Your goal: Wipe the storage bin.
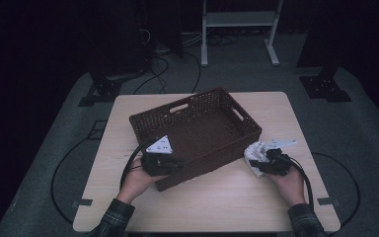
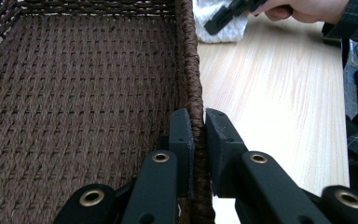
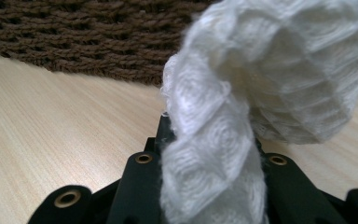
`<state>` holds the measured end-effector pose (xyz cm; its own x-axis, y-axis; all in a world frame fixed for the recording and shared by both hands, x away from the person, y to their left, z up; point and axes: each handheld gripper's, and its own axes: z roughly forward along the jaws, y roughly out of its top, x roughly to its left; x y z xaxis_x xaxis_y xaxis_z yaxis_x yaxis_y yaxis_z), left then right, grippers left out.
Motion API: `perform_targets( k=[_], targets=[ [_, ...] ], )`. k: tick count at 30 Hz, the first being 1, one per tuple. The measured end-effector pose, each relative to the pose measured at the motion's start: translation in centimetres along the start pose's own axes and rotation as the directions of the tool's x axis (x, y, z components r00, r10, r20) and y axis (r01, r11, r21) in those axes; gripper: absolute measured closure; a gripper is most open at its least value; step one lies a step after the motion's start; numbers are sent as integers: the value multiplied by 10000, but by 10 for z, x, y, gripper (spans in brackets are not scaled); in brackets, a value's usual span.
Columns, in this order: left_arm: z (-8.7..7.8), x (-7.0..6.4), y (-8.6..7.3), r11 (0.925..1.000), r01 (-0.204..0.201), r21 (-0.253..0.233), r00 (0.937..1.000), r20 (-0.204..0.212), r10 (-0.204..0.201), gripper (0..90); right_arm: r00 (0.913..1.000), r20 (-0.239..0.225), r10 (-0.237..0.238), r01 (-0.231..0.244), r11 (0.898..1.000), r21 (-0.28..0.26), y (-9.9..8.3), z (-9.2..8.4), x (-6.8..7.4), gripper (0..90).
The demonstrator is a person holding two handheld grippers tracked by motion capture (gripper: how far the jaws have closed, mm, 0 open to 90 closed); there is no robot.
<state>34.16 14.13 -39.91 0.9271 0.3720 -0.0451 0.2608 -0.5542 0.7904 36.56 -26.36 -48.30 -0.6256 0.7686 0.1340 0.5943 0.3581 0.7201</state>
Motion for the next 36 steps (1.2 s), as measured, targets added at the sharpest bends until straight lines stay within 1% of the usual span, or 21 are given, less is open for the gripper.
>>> perform_targets(
  k=[2, 5, 8, 9, 10, 11, 14, 15, 18, 21, 22, 26, 27, 29, 31, 34, 36],
  targets=[
    [0, 0, 0, 10000, -6, -3, 10000, 2, 6, 804, 9999, -52, 105, -105, 9999, -40, 0, -1, -1, 696],
    [0, 0, 0, 10000, 3, 2, 10000, 19, -3, 804, 10000, 48, -6, 6, 9999, -147, 1, -4, 2, 696],
    [0, 0, 0, 10000, 3, -28, 10000, 36, -3, 801, 10000, 30, -47, 49, 9981, -613, 4, -13, 6, 697],
    [0, 0, 0, 10000, -12, -25, 10000, 27, 12, 800, 10000, -60, 24, -29, 9962, -869, 6, -17, 9, 697],
    [0, 0, 0, 10000, -15, -17, 10000, 23, 15, 800, 10000, -68, -23, 16, 9950, -1003, 8, -19, 11, 697],
    [0, 0, 0, 10000, -12, -25, 10000, 27, 13, 800, 9999, 16, -167, 168, 9932, -1155, 10, -22, 14, 697],
    [0, 0, 0, 10000, -14, -19, 10000, 24, 14, 799, 9995, 67, -314, 321, 9849, -1704, 16, -32, 20, 698],
    [0, 0, 0, 10000, -24, -16, 10000, 19, 24, 800, 9991, 146, -406, 426, 9802, -1936, 18, -36, 21, 698],
    [0, 0, 0, 10000, -13, -21, 10000, 31, 13, 799, 9989, 181, -442, 472, 9731, -2254, 21, -45, 23, 698],
    [0, -1, 0, 10000, -35, -8, 10000, 16, 35, 799, 9987, 170, -475, 503, 9630, -2649, 24, -54, 25, 698],
    [0, -1, 0, 10000, -40, -4, 10000, 10, 40, 798, 9983, 224, -542, 583, 9582, -2802, 26, -58, 27, 698],
    [0, 0, 0, 10000, -39, -10, 10000, 18, 39, 799, 9971, 205, -739, 766, 9513, -2986, 28, -61, 31, 698],
    [0, 0, 0, 10000, -30, -12, 10000, 20, 30, 799, 9969, 170, -769, 785, 9523, -2949, 28, -60, 31, 698],
    [0, -1, -1, 10000, -32, -18, 10000, 26, 32, 796, 9968, 177, -780, 799, 9577, -2766, 28, -57, 31, 698],
    [0, -1, -1, 10000, -53, -16, 10000, 15, 53, 792, 9975, 63, -699, 690, 9612, -2669, 26, -52, 30, 698],
    [0, -1, -1, 10000, -20, -23, 10000, 29, 20, 793, 9974, 62, -715, 708, 9670, -2446, 25, -46, 29, 698],
    [0, -1, -1, 10000, -11, -24, 10000, 31, 11, 793, 9979, 17, -649, 635, 9706, -2321, 24, -42, 27, 698]
  ],
)
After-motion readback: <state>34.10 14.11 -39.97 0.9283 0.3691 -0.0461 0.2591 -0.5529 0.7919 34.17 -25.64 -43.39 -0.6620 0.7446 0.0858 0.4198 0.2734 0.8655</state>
